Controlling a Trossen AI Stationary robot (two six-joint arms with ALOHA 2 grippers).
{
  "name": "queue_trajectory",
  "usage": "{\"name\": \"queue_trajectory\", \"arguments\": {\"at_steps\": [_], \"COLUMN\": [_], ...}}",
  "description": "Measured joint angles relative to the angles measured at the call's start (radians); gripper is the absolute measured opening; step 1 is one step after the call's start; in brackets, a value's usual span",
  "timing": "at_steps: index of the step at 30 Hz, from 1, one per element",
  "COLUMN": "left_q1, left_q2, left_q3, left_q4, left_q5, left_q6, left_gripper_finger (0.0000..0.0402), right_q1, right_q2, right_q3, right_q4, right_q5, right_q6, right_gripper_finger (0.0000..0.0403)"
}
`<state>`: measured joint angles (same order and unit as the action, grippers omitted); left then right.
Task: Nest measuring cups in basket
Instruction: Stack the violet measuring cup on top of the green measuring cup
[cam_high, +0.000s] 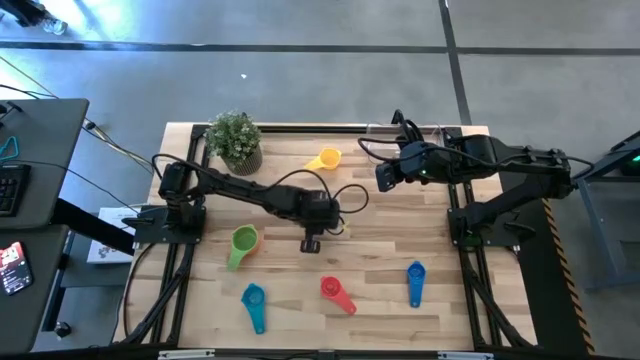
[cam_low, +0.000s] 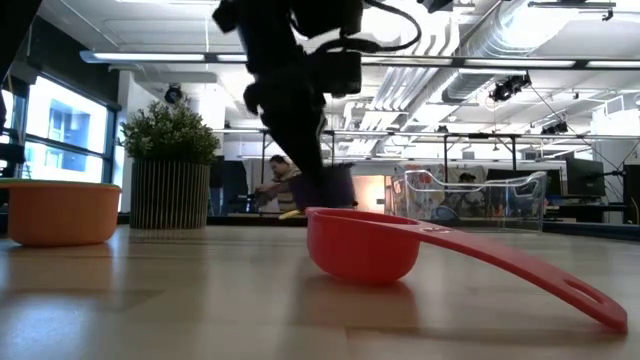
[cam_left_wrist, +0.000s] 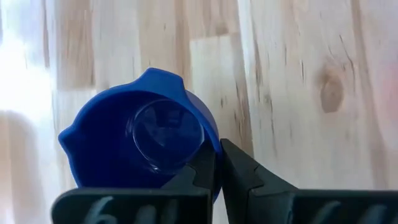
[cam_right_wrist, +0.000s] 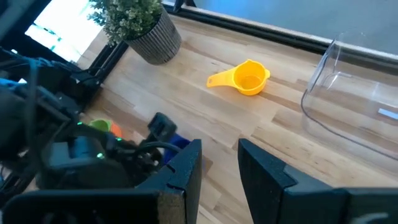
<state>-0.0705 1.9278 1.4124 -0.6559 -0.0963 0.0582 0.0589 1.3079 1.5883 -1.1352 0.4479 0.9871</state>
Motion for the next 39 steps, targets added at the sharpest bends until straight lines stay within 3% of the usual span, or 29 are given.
{"name": "queue_trajectory", "arguments": {"at_steps": [10, 15, 30, 39], "left_q1": [-0.01, -0.033, -0.141, -0.229], "left_q2": [-0.004, -0.054, -0.186, -0.189], "left_q3": [0.15, 0.156, 0.157, 0.157], "left_q4": [-0.341, -0.409, -0.652, -0.781], "left_q5": [-0.005, -0.068, -0.229, -0.235], "left_q6": [-0.278, -0.446, -1.162, -1.476], "left_gripper_finger": [0.0001, 0.0002, 0.0003, 0.0003], "right_q1": [-0.017, -0.043, -0.112, -0.114], "right_q2": [0.0, 0.0, 0.0, 0.0], "right_q3": [0.0, 0.0, 0.0, 0.0], "right_q4": [-0.01, -0.023, -0.029, -0.029], "right_q5": [0.005, -0.04, -0.171, -0.184], "right_q6": [-0.001, -0.046, -0.262, -0.326], "right_gripper_finger": [0.0097, 0.0097, 0.0097, 0.0097]}}
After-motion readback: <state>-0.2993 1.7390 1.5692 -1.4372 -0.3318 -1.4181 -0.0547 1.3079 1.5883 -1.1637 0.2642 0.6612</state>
